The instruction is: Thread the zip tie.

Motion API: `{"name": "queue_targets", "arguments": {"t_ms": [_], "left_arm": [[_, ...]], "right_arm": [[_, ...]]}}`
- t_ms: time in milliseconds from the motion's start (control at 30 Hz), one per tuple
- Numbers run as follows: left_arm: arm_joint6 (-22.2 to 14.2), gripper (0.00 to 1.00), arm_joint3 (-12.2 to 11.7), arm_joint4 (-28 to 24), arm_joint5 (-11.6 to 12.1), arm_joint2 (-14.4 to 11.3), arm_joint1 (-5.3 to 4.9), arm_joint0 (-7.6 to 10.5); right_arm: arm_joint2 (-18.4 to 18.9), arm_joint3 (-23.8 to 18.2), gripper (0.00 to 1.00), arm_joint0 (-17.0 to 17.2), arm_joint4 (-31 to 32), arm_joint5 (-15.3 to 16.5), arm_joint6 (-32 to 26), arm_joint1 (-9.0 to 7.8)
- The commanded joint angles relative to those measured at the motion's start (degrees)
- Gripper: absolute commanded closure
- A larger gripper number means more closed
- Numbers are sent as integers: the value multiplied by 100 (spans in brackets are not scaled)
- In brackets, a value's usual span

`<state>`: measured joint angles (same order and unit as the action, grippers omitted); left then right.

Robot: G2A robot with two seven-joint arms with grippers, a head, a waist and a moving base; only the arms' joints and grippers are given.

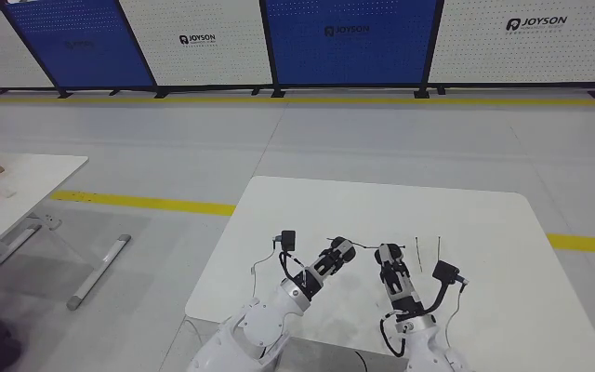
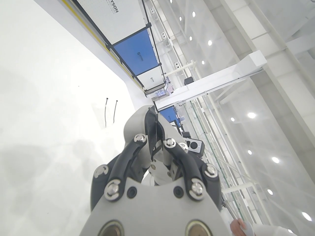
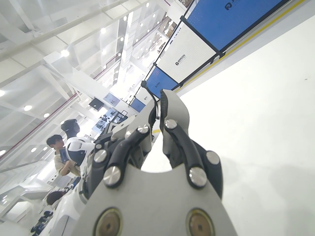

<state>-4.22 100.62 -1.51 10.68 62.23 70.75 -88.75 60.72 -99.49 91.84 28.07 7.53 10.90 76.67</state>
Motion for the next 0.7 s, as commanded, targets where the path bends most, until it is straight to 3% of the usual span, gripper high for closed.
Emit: {"name": "queue_targets", "arguments": {"t_ms": [0, 133, 433, 667], "left_arm": [[6, 100, 2, -5, 3, -1, 1, -1], [17, 100, 10, -12, 8, 5, 2, -4], [-39, 100, 54, -22, 68, 8, -2, -22], [-63, 100, 75, -15, 111, 6, -5, -35]], "right_arm": [[-7, 12, 93, -16, 9, -14, -21, 7], [-19, 28, 100, -46, 28, -48, -43, 21], [-64, 48, 100, -110, 96, -85, -177, 46], [-15, 120, 100, -195, -241, 166, -604, 47]]}}
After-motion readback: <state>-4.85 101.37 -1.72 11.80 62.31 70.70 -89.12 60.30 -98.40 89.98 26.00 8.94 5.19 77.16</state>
